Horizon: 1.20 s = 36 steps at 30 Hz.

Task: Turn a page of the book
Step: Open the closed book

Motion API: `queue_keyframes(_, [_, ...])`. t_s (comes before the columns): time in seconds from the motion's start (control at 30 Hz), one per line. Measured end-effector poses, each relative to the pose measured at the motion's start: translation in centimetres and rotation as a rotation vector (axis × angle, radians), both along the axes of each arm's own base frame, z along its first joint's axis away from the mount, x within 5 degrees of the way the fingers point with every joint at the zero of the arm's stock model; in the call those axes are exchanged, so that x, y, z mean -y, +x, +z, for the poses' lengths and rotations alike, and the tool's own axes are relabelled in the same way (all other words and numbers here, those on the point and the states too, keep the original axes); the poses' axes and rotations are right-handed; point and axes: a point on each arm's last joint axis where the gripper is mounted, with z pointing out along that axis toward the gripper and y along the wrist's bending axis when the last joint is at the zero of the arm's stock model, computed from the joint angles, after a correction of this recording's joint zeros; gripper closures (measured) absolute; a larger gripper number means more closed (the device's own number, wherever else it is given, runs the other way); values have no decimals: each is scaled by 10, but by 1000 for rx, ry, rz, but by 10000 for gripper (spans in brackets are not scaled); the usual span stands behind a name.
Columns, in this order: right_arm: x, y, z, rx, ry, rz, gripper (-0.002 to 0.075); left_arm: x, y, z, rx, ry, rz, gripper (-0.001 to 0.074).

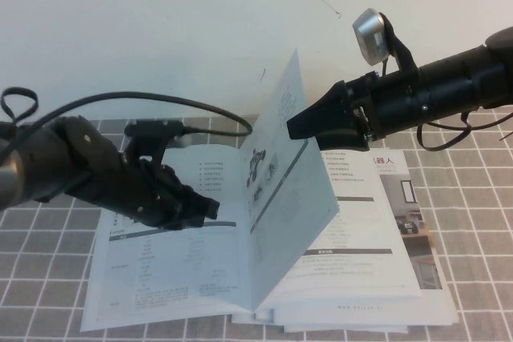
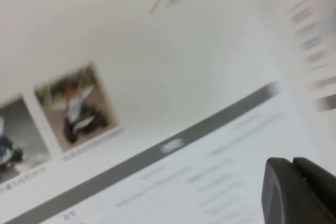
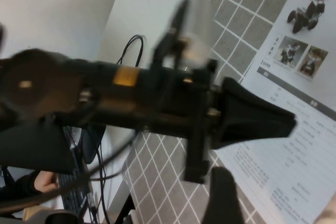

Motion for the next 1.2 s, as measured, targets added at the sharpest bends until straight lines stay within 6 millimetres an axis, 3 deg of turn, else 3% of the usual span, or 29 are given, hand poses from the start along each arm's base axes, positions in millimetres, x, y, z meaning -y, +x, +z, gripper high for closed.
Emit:
queue_keyframes(0.17, [-3,-1,0,0,2,6,265,-2,-24,58,112,-47,-47,739])
queue_keyframes(0.3, [-13,-4,0,8,-6,15,265,2,-61,84,166,-62,-118,739])
queue_keyframes(0.53, [-19,-5,0,24,-3,4,265,29,-138,98,272,-123,-252,739])
queue_keyframes(0.77, [-20,-4,1,23,16,-3,265,73,-180,100,344,-225,-362,739])
queue_keyframes(0.9, [-20,-3,3,22,32,-10,265,97,-184,90,391,-238,-371,739])
queue_keyframes(1.2, [-21,-6,5,17,52,16,266,124,-150,38,467,-129,-248,739])
